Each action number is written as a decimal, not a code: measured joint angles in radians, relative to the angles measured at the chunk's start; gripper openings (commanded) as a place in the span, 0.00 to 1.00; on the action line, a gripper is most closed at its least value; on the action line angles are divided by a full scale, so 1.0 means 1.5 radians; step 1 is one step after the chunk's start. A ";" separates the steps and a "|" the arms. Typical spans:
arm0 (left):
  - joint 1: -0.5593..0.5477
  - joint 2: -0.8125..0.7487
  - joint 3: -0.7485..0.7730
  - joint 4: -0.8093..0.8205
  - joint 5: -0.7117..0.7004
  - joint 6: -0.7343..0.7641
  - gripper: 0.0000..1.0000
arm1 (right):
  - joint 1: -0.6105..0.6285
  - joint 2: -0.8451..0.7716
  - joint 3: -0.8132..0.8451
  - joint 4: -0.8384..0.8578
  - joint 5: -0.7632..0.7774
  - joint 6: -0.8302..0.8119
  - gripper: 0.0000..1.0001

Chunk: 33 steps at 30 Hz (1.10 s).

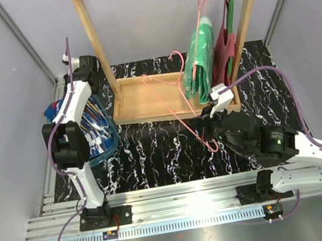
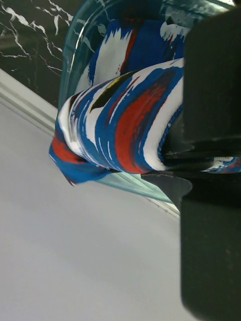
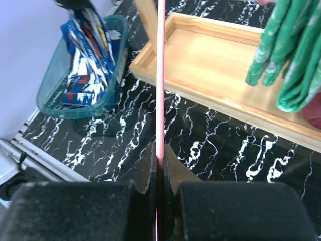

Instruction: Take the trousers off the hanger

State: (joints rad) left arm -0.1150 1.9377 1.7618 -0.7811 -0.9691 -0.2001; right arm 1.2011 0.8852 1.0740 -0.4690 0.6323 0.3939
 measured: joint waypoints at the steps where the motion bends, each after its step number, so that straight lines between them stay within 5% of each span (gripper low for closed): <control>1: 0.002 0.028 0.024 -0.017 -0.005 -0.009 0.00 | 0.000 0.000 0.004 0.001 -0.006 -0.002 0.00; 6: 0.005 0.084 0.062 -0.067 -0.021 -0.045 0.00 | 0.000 0.000 0.013 0.006 -0.023 -0.009 0.00; 14: 0.010 0.027 0.005 -0.053 -0.007 -0.041 0.03 | 0.000 0.000 0.015 0.015 -0.046 -0.011 0.00; 16: 0.013 0.019 -0.009 -0.043 0.008 -0.035 0.24 | 0.000 0.001 0.022 0.015 -0.047 -0.014 0.00; 17: 0.014 0.018 -0.010 -0.039 0.018 -0.031 0.46 | 0.000 0.001 0.025 0.016 -0.048 -0.014 0.00; 22: 0.016 0.006 -0.032 -0.031 0.085 -0.043 0.63 | 0.000 0.002 0.040 0.019 -0.046 -0.023 0.00; 23: 0.017 -0.008 -0.046 -0.031 0.099 -0.045 0.84 | 0.000 0.002 0.041 0.019 -0.046 -0.024 0.00; 25: 0.017 -0.058 -0.085 -0.020 0.130 -0.048 0.99 | 0.000 0.002 0.043 0.019 -0.045 -0.027 0.00; 30: 0.016 -0.268 -0.158 0.024 0.192 -0.066 0.99 | 0.000 0.002 0.044 0.014 -0.043 -0.034 0.00; 33: 0.018 -0.383 -0.188 0.070 0.203 -0.097 0.86 | 0.000 0.002 0.044 0.010 -0.034 -0.039 0.00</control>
State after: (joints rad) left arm -0.0883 1.3628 1.4803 -0.6758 -0.6640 -0.3462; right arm 1.2011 0.8879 1.1400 -0.4541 0.5819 0.3347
